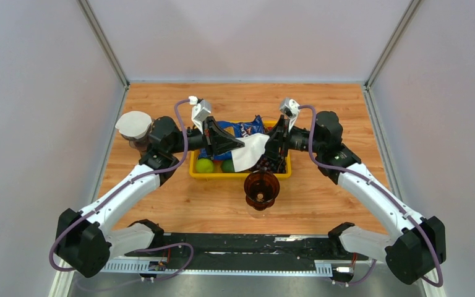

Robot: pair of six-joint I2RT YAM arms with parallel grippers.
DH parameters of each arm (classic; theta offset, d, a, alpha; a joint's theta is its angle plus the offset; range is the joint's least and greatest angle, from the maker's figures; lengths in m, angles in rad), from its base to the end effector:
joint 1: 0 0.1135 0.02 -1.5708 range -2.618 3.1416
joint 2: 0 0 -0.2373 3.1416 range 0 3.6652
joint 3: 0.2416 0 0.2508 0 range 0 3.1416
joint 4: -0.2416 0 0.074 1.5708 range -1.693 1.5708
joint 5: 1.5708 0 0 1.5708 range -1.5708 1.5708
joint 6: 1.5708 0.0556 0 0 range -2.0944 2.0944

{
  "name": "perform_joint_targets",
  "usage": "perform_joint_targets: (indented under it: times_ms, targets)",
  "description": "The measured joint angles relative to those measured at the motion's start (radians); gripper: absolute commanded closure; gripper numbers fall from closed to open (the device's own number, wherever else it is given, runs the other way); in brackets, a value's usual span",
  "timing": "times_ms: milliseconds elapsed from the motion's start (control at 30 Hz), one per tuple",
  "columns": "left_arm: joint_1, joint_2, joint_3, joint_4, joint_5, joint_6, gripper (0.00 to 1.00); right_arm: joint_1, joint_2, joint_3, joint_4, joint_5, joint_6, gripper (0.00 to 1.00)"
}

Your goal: Place the coffee filter in the dripper

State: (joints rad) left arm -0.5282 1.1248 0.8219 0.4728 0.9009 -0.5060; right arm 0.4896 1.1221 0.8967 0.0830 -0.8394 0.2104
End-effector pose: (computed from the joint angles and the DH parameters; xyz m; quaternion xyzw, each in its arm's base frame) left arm 0.2155 -0.1762 0.3306 0.3393 0.5765 -0.5842 0.4596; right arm 0.2257 0.1672 0.3156 -0.3603 0.6462 0.4943 0.4563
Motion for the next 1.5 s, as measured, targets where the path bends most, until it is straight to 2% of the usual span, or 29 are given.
perform_joint_targets:
  times_ms: [167, 267, 367, 400, 500, 533, 567, 600, 667, 833, 967, 1100, 1267, 1500]
  targets:
    - [0.000, 0.013, 0.000, 0.018, 0.007, -0.010, 1.00, 0.003, -0.006, 0.000, 0.005, -0.039, -0.003, 0.80]
    - [0.000, 0.026, 0.000, 0.026, 0.007, -0.013, 0.99, 0.007, -0.013, 0.000, 0.007, -0.056, -0.005, 0.98]
    - [0.000, 0.037, 0.000, 0.026, 0.006, -0.017, 0.89, 0.010, -0.018, 0.000, 0.011, -0.071, -0.008, 1.00]
    - [0.000, 0.040, 0.001, 0.026, 0.005, -0.018, 0.79, 0.012, -0.019, 0.000, 0.011, -0.074, -0.006, 1.00]
    - [0.000, 0.045, 0.006, 0.013, -0.006, -0.020, 0.57, 0.013, -0.024, 0.000, 0.012, -0.073, -0.003, 1.00]
    - [0.000, 0.045, 0.009, 0.004, -0.012, -0.017, 0.36, 0.013, -0.027, 0.000, 0.012, -0.067, -0.001, 1.00]
    - [0.000, 0.046, 0.014, -0.011, -0.021, -0.014, 0.24, 0.013, -0.029, 0.000, 0.012, -0.061, 0.003, 1.00]
    - [0.000, 0.046, 0.019, -0.024, -0.031, -0.006, 0.07, 0.013, -0.031, 0.000, 0.012, -0.054, 0.007, 1.00]
    - [0.000, 0.046, 0.031, -0.061, -0.060, 0.003, 0.01, 0.013, -0.036, 0.000, 0.013, -0.025, 0.024, 1.00]
    - [-0.001, 0.031, 0.041, -0.170, -0.185, 0.049, 0.00, 0.014, -0.039, 0.002, -0.007, 0.127, 0.090, 1.00]
    - [-0.001, 0.010, 0.061, -0.295, -0.332, 0.100, 0.00, 0.014, 0.000, 0.054, -0.134, 0.324, 0.160, 1.00]
    - [-0.001, -0.010, 0.089, -0.398, -0.470, 0.150, 0.00, 0.014, 0.058, 0.099, -0.226, 0.456, 0.220, 1.00]
    - [-0.020, -0.031, 0.097, -0.451, -0.531, 0.208, 0.00, 0.014, 0.123, 0.153, -0.323, 0.529, 0.286, 1.00]
    - [-0.139, 0.034, 0.149, -0.459, -0.603, 0.300, 0.00, 0.017, 0.195, 0.225, -0.387, 0.537, 0.345, 1.00]
